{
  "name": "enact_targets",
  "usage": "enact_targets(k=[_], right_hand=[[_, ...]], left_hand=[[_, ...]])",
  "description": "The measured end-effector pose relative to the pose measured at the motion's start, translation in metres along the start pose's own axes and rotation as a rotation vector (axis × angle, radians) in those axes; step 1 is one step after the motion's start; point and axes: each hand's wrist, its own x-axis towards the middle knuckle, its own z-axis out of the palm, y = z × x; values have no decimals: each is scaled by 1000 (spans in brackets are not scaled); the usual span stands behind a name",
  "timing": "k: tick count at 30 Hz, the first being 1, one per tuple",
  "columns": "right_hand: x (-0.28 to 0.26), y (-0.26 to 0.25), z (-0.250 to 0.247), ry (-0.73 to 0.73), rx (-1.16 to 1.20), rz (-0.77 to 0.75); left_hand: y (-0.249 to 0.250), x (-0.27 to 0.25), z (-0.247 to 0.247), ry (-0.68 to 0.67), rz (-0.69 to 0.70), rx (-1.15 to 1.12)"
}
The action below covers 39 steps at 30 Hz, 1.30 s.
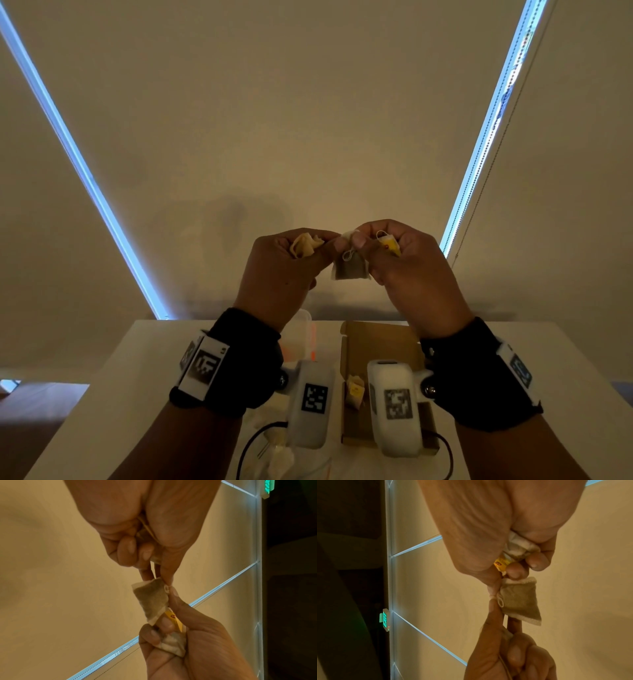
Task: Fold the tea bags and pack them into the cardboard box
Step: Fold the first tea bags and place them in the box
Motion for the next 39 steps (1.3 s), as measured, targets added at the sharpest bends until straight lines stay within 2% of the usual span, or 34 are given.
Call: enact_targets(k=[14, 20, 26, 28, 31, 34, 37, 39], right_hand=[[14, 1, 7, 120, 10, -30], [16, 2, 7, 121, -6, -20], [17, 3, 4, 98, 16, 57], [16, 4, 2, 96, 113, 137], [14, 6, -2, 101, 516, 330], [11, 4, -8, 78, 778, 392], [8, -2, -12, -35, 782, 381], [7, -2, -15, -92, 591, 284]], left_hand=[[6, 9, 3, -41, 41, 58], [5, 12, 1, -68, 21, 71], [-1, 13, -3, -55, -14, 5], [-3, 14, -4, -47, -21, -19], [-4, 14, -8, -32, -34, -38], [-4, 15, -10, 2, -43, -15], [-6, 15, -9, 24, -31, 24], [-7, 17, -7, 31, -19, 64]])
